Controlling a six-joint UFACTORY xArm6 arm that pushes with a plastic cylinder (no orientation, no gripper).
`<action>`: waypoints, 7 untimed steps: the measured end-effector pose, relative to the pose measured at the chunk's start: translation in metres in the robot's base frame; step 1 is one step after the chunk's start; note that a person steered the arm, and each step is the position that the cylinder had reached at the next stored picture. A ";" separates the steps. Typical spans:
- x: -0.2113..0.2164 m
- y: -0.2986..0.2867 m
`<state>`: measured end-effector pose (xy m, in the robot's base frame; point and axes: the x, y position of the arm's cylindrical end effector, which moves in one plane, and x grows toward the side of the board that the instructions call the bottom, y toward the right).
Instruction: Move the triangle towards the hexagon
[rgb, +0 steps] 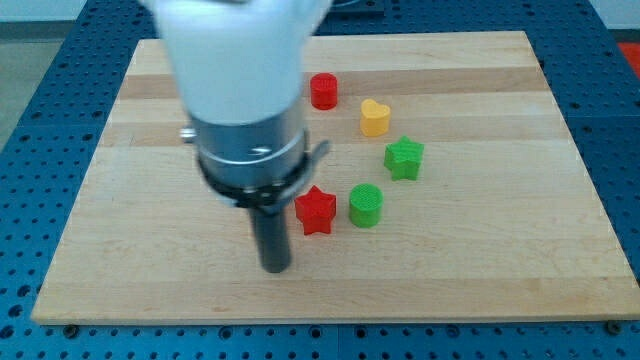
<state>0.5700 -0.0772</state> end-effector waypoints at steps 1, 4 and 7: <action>0.000 -0.043; -0.160 -0.098; -0.218 -0.067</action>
<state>0.3522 -0.1440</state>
